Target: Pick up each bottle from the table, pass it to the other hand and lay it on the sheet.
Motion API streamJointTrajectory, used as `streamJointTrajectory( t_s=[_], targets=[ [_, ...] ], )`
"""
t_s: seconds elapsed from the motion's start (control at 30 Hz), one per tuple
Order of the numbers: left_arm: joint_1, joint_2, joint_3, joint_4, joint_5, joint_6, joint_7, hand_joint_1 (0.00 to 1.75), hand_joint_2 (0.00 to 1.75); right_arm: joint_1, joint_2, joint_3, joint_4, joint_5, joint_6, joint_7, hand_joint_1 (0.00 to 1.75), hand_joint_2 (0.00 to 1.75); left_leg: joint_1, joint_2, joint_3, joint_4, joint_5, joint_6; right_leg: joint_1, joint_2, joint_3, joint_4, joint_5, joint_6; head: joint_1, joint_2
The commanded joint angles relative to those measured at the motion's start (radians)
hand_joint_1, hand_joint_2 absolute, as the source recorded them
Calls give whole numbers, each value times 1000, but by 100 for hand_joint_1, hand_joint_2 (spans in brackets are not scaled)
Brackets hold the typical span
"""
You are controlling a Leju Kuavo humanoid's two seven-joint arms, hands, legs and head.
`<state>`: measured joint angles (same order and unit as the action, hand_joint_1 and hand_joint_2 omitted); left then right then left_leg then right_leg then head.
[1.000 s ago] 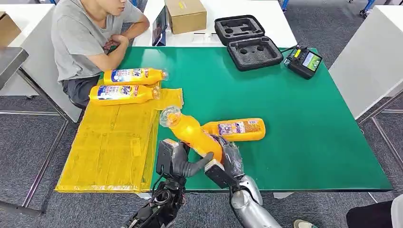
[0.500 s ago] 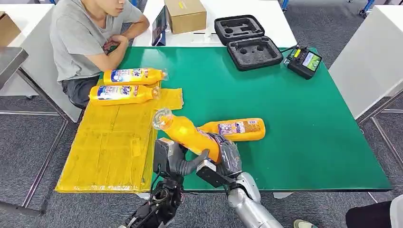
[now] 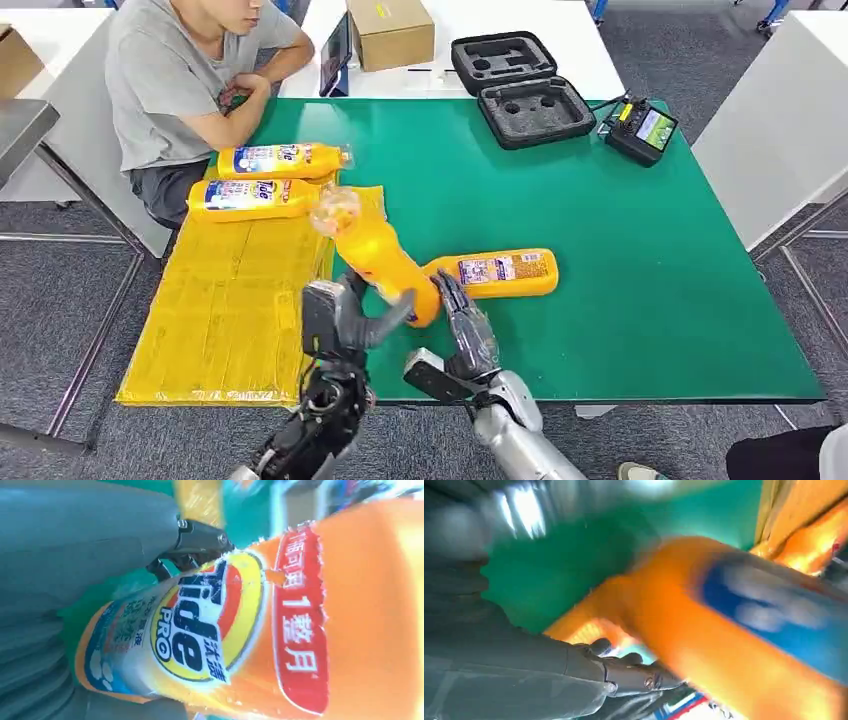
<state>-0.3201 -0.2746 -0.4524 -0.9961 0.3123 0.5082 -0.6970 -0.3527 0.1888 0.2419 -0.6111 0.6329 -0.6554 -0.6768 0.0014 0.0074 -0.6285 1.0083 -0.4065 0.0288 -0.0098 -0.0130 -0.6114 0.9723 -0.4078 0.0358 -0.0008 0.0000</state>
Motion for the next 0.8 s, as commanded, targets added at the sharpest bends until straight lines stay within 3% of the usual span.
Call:
streamJointTrajectory(
  t_s=[0.03, 0.37, 0.53, 0.63, 0.7, 0.8],
  targets=[
    [-9, 79, 98, -105, -40, 0, -1, 175, 175, 5, 13, -23, 41, -5, 18, -7, 0, 175, 1, 1, 6, -1, -2, -2, 1, 3, 5, -1, -2, -2, 0, 0],
    [17, 79, 131, -173, -100, 32, -1, 175, 175, 10, 17, -33, 33, -18, 35, -19, 0, 175, 0, 0, 5, 0, -2, -2, 0, 2, 4, 0, -2, -1, 1, 0],
    [63, 150, 183, -311, -234, 67, -1, 175, 175, 24, 16, -21, 7, -68, 72, -21, 0, 175, 0, 2, 3, -1, -1, -1, 0, 3, 2, 0, -1, -1, 1, 0],
    [12, 195, 190, -282, -327, 110, -1, 175, 175, 42, 2, 0, -27, -112, 66, -21, 0, 175, 1, 1, 2, -1, -1, -1, 0, 2, 1, 0, -1, -1, 0, 0],
    [-37, 242, 186, -243, -463, 187, 3, 175, 175, 52, -6, 19, -47, -133, 71, -21, 0, 175, 1, 0, 3, -1, -1, -2, 1, 1, 3, 0, -1, -2, 1, 0],
    [-86, 272, 319, -158, -1066, 190, 122, 175, 175, 62, -12, 35, -73, -153, 82, -21, 0, 175, 1, 2, 6, 0, -2, -3, 1, 3, 4, 1, -2, -2, 1, 0]
  ],
)
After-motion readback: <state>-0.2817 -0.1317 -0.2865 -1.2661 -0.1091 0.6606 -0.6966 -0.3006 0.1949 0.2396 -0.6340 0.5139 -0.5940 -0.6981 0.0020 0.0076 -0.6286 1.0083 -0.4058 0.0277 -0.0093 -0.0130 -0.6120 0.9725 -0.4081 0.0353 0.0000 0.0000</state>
